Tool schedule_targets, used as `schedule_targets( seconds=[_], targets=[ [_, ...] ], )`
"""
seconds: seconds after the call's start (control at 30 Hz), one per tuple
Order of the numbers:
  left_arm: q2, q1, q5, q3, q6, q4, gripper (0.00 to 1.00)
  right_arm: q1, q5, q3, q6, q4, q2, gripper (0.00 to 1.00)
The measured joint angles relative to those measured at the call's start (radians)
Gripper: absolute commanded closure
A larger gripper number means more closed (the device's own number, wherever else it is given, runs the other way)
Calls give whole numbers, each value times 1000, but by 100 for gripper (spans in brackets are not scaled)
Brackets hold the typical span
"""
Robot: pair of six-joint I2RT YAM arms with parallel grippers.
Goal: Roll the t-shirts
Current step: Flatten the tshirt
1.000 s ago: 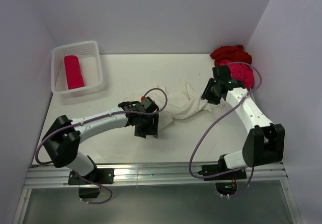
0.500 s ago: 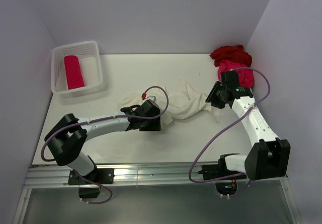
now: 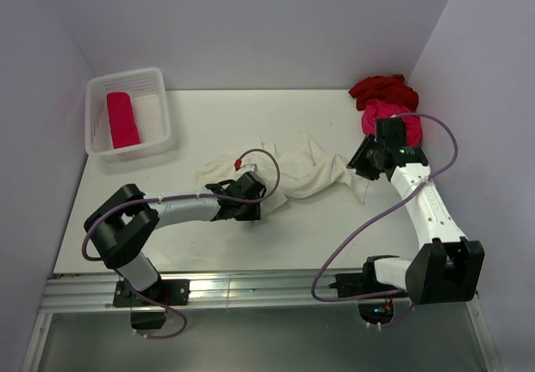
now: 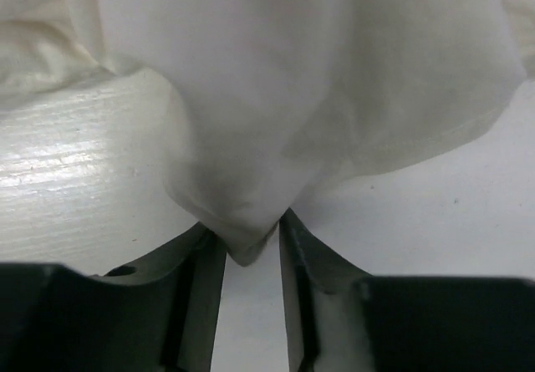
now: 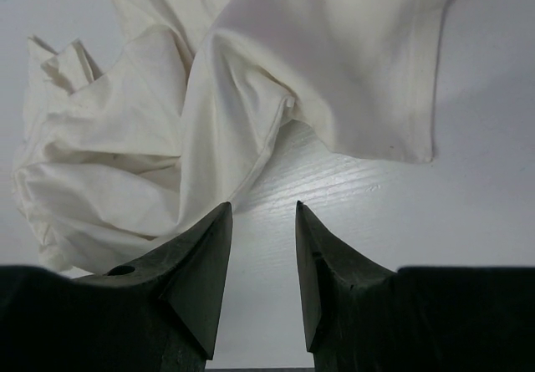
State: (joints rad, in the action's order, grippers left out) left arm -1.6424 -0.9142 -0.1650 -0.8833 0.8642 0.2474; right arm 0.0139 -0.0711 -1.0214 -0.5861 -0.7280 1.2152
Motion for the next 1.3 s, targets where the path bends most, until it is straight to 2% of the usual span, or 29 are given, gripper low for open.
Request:
schedule_targets(
  seconds=[0.03,0.1,0.13,0.17,0.2,0.23,0.43,0.63,0.77,0.93,1.2,1.3],
  targets=[
    [0,0,-10,3,-1,-4,66,-3,-1,0,0,-1,-5,57],
    [-3,-1,-26,3,6,-13,78,-16,-5,2,0,-5,-18,57],
    [-9,-1,-32,3,8,-23,86,-27,-3,7,0,-5,-28,57],
    [-18,-1,-37,3,13,-35,100,-38,-1,17,0,-5,-40,57],
    [-27,-1,-42,-1,17,-45,100,-50,2,34,0,-8,-55,56],
    [-37,-1,-44,-14,15,-51,100,-61,6,47,0,-12,-65,51],
    [-60,0,-46,-75,22,25,100,-181,19,164,2,-27,-96,49],
    [114,58,45,-82,61,173,100,-276,-22,293,-12,9,-55,42],
    [219,75,88,-81,98,184,100,-298,-49,370,-61,53,-23,45],
    [247,69,126,-31,130,182,100,-305,-65,422,-152,120,14,51],
    [299,66,140,4,152,211,100,-309,-51,443,-289,199,41,53],
    [323,66,141,4,152,219,100,-317,-42,454,-328,222,39,50]
  ],
)
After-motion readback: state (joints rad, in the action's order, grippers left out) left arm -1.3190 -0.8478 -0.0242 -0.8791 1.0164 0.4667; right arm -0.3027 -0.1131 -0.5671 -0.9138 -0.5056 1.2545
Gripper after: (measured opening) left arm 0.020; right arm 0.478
